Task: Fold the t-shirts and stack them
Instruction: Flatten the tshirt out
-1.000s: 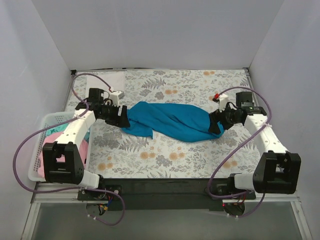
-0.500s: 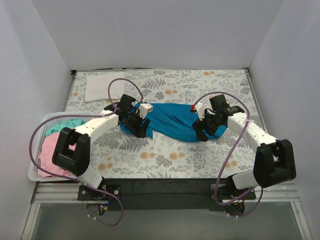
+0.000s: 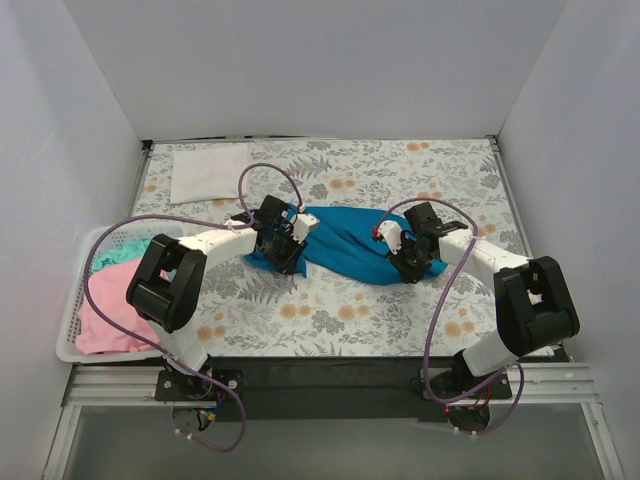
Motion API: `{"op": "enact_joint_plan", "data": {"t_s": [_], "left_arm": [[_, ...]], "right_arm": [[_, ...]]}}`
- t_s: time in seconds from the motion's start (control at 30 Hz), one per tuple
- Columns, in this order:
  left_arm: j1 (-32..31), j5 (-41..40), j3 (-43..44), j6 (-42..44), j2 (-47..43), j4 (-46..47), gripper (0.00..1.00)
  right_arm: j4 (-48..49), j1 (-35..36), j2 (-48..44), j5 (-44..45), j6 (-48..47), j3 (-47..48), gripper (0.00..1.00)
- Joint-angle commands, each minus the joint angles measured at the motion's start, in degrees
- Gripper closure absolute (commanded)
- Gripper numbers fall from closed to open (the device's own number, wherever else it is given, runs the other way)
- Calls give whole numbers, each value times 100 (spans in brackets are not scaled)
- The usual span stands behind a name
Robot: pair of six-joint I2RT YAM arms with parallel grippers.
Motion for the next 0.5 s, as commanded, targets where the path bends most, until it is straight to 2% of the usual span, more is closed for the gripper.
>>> {"op": "enact_joint_plan", "data": {"t_s": [0.0,0.03,0.07,0.27,0.4,0.43,0.47], "left_arm": [[-19,-192,-37,-15,-275,11,79],[-19,-166,-37,-32,-510,-68,87],[-10,-148,-37,-76,-643,-199,100],[596,792,24,-42,-2293,-885,100],[782,1003,-63,266,-2806,-1149,100],[720,977,-151,266,-2824,-1132,97],[650,812,-204,214,-2798,-993,89]], "right_arm": [[286,10,-126,264,-77,-29,84],[199,10,-266,273,-77,-21,98],[111,10,-354,273,-77,5,99],[-1012,-25,-1750,-87,-602,321,99],[-1437,-218,-2068,-333,-876,393,99],[-1411,-227,-2138,-351,-946,349,99],[-1402,-236,-2113,-377,-973,296,99]]}}
